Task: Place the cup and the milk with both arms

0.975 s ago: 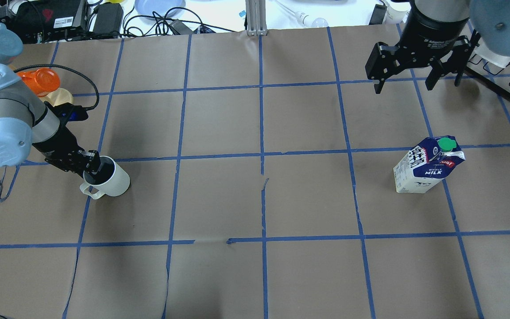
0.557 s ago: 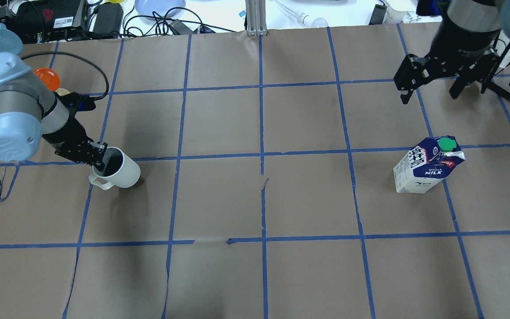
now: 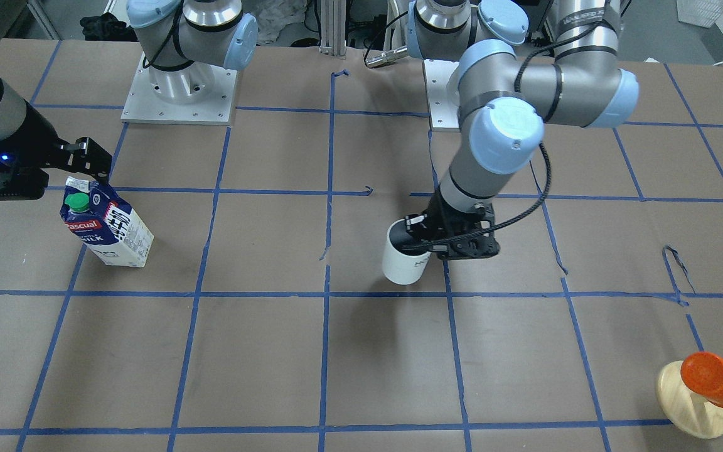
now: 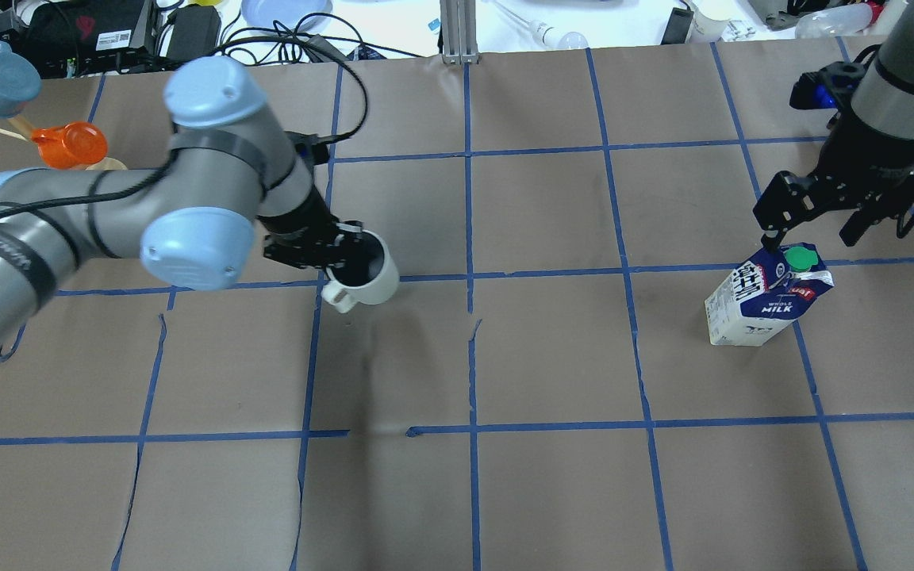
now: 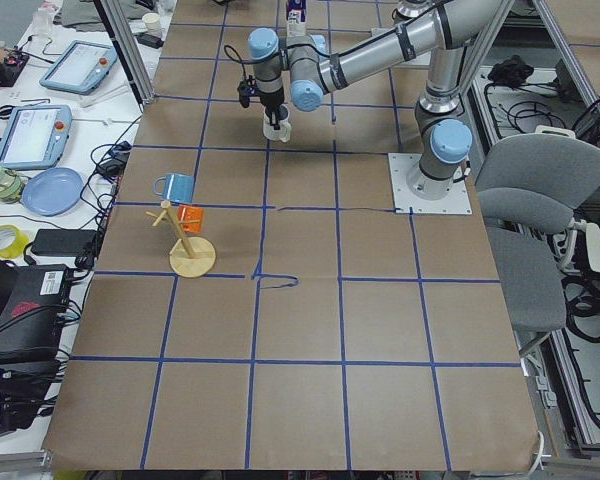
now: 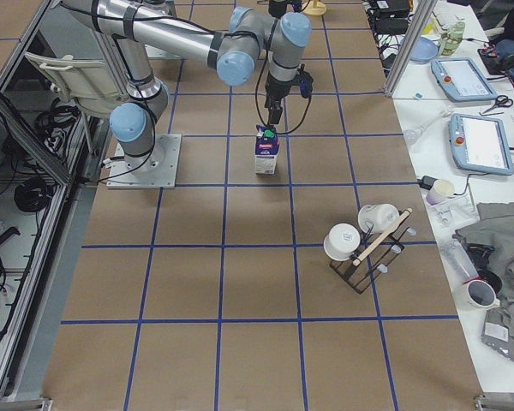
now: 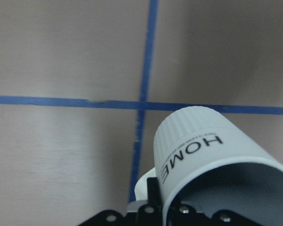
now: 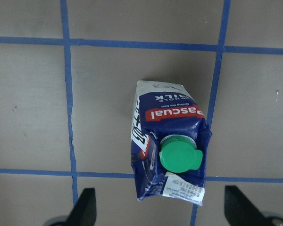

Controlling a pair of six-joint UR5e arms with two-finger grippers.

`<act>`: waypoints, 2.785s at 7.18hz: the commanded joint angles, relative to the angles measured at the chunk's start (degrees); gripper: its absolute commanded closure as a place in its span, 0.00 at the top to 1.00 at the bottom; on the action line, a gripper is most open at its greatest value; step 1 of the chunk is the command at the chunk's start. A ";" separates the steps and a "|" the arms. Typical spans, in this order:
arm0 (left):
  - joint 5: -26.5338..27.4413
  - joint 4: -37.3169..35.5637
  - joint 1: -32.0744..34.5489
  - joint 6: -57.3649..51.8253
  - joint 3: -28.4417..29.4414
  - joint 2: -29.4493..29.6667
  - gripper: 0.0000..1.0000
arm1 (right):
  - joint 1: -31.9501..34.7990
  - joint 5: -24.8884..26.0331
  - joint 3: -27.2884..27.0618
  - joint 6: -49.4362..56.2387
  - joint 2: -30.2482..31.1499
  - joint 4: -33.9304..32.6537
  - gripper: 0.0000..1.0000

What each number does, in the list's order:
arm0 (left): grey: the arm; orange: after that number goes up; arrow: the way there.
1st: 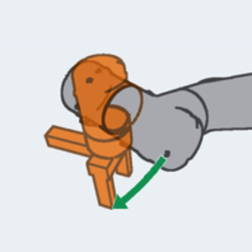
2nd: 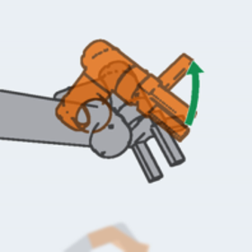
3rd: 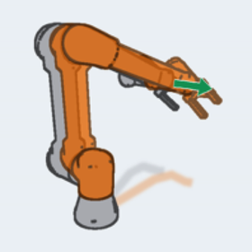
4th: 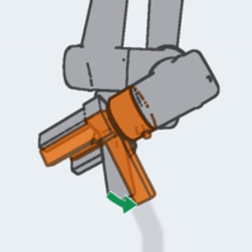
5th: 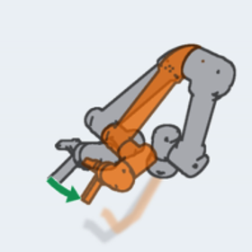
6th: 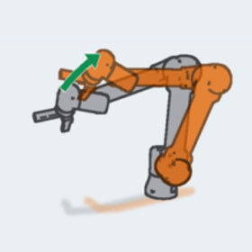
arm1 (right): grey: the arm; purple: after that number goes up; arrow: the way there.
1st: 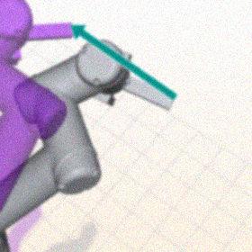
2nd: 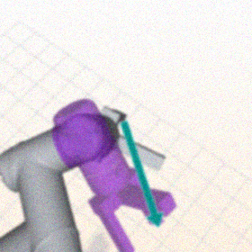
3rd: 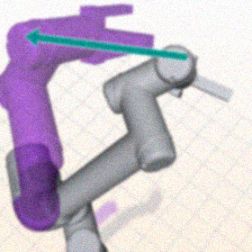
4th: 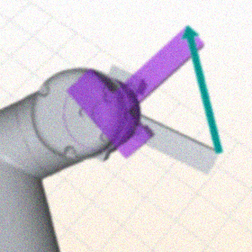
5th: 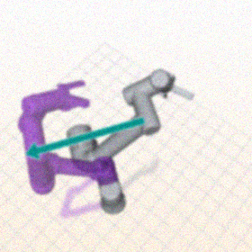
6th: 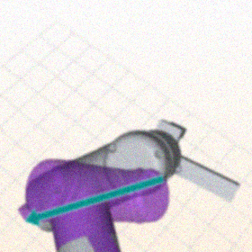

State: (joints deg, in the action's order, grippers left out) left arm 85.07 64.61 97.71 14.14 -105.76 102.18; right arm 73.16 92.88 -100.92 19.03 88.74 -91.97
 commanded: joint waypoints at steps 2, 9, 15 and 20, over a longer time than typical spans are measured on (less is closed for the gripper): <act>0.36 -5.72 12.74 14.75 -0.23 2.40 0.00 | -1.53 -0.07 -7.25 0.04 -0.05 -7.40 0.83; 0.36 -5.83 9.90 9.26 2.19 -0.74 1.00 | -1.53 -0.16 -6.22 -0.57 0.30 -7.79 0.22; 2.98 23.01 -10.41 -25.43 23.32 -10.41 1.00 | 11.68 -3.84 -3.93 -10.98 0.04 -6.38 0.22; 2.74 22.40 -12.55 -28.73 21.31 -10.61 1.00 | 30.17 -5.87 -3.85 -30.70 -2.77 -12.26 0.22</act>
State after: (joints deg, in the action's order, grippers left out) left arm 88.16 87.40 84.91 -14.99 -83.65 91.33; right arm 99.79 87.08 -104.79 -8.62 87.02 -102.96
